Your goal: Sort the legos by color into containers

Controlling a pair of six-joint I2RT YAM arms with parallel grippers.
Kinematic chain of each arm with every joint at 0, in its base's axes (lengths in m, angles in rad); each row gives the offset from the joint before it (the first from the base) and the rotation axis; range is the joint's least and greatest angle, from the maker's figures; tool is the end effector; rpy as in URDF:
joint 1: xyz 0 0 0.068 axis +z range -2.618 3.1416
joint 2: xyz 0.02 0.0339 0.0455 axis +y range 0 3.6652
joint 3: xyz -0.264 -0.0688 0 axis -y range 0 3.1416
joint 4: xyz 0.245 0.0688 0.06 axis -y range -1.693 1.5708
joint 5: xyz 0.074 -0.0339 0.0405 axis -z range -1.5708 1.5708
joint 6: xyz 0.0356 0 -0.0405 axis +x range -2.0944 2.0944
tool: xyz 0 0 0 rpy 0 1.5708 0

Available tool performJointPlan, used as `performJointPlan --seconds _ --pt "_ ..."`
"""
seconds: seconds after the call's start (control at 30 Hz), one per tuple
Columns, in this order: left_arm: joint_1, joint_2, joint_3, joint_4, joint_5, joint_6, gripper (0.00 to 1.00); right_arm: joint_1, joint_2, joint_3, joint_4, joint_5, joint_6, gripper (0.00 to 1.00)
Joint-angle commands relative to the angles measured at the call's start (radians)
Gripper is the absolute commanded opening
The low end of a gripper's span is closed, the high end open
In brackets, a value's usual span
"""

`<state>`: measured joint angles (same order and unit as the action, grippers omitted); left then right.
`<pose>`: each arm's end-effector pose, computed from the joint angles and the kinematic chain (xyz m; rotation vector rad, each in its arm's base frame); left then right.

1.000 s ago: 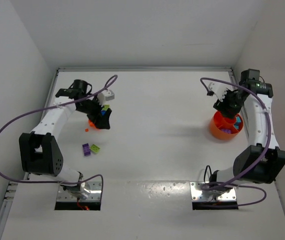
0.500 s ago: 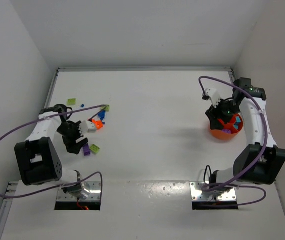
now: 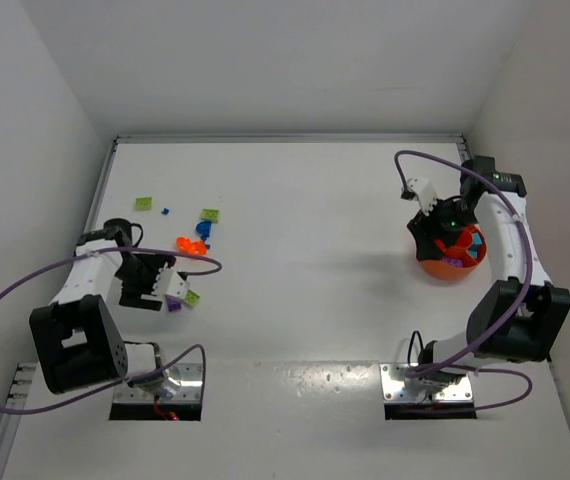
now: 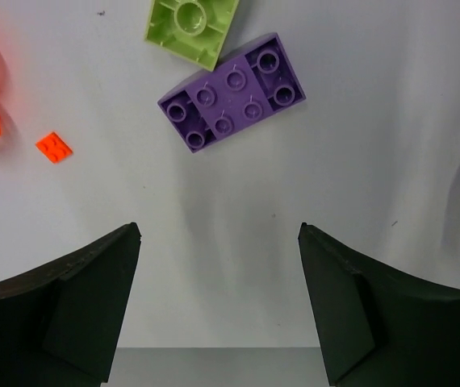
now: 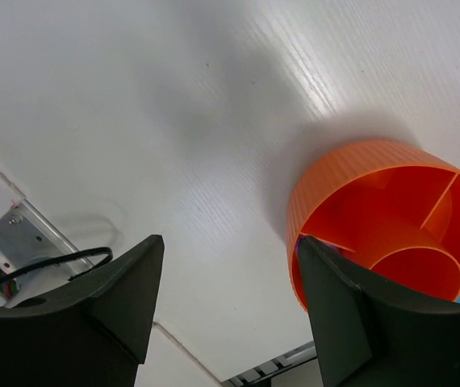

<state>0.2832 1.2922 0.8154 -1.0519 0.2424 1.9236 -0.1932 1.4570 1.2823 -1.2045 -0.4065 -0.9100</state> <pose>0.1917 0.0469 0.1997 2.1291 1.9756 -0.1048 0.2599 -0.0365 0.2875 -1.0146 2.5537 0.3439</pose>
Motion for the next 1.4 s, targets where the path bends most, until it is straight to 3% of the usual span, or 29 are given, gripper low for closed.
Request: performJointPlan --seconds 0.0,0.13,0.67,0.87,1.23,1.37 --pt "-0.016 -0.013 -0.022 0.021 0.041 0.486 0.85 0.014 0.011 0.006 0.026 -0.032 0.039 0.68" --pt "-0.059 0.007 -0.035 0.05 0.084 0.564 0.85 0.014 0.02 -0.005 0.036 -0.032 0.049 0.68" --pt "-0.259 0.107 -0.064 0.01 0.041 0.554 0.81 0.032 0.049 0.014 0.036 0.006 0.068 0.68" --pt "-0.288 0.147 -0.073 0.01 -0.002 0.563 0.69 0.041 0.059 0.014 0.036 0.015 0.068 0.68" --pt "-0.276 0.249 -0.084 0.109 -0.118 0.535 0.67 0.041 0.068 0.023 0.026 0.025 0.068 0.68" --pt "-0.276 0.271 -0.065 0.119 -0.115 0.515 0.54 0.05 0.068 0.023 0.026 0.025 0.068 0.68"
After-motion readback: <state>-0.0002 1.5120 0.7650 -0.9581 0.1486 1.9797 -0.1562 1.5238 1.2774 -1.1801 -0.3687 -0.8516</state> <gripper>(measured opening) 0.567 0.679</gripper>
